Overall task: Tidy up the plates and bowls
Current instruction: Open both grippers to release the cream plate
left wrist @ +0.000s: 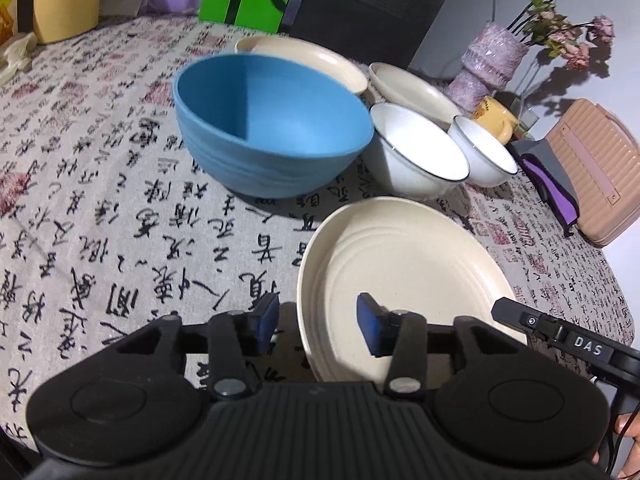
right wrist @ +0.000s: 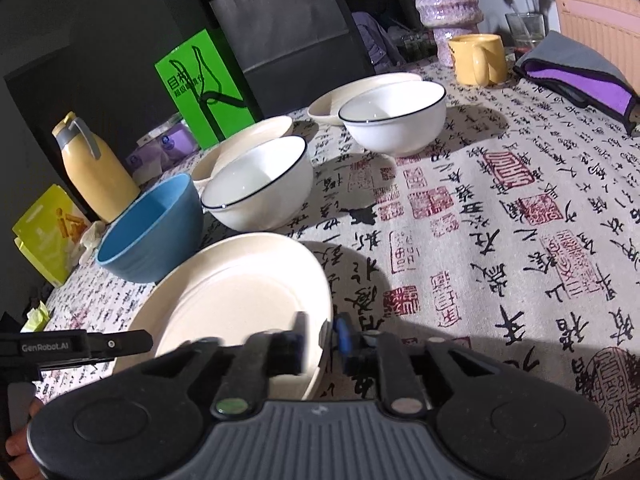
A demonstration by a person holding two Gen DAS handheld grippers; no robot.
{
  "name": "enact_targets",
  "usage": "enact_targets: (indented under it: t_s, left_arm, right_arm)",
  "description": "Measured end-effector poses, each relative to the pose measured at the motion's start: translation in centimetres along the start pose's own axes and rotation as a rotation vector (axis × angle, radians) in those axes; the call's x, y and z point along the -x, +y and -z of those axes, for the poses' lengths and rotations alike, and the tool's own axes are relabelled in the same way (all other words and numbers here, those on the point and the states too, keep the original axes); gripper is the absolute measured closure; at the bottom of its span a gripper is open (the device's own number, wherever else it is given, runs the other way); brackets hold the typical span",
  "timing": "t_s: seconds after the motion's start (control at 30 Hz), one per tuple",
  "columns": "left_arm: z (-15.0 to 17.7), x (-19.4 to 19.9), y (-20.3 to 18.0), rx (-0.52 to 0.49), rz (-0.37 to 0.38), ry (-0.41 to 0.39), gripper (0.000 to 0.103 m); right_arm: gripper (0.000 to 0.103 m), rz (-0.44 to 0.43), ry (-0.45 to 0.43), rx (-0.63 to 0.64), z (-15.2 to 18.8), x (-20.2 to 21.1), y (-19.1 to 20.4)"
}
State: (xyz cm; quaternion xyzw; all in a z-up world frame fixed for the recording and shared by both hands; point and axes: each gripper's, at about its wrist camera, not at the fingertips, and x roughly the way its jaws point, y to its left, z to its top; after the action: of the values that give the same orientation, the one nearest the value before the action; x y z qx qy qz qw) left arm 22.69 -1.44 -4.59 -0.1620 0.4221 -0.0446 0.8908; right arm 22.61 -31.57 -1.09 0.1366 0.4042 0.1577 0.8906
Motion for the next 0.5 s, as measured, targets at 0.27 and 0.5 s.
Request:
enact_targets:
  t_s: [0.27,0.5]
  left_arm:
    - [0.7,1.8,0.5,-0.038,0.049,-0.109,0.001]
    - [2.1,3.8,0.6,-0.095,0.068,-0.225,0.000]
  right_arm:
    - [0.013,-0.008,-0.072,0.045,0.6,1.9,1.0]
    - [0.000,-0.033,-0.118,0.062,1.3,3.1,2.1]
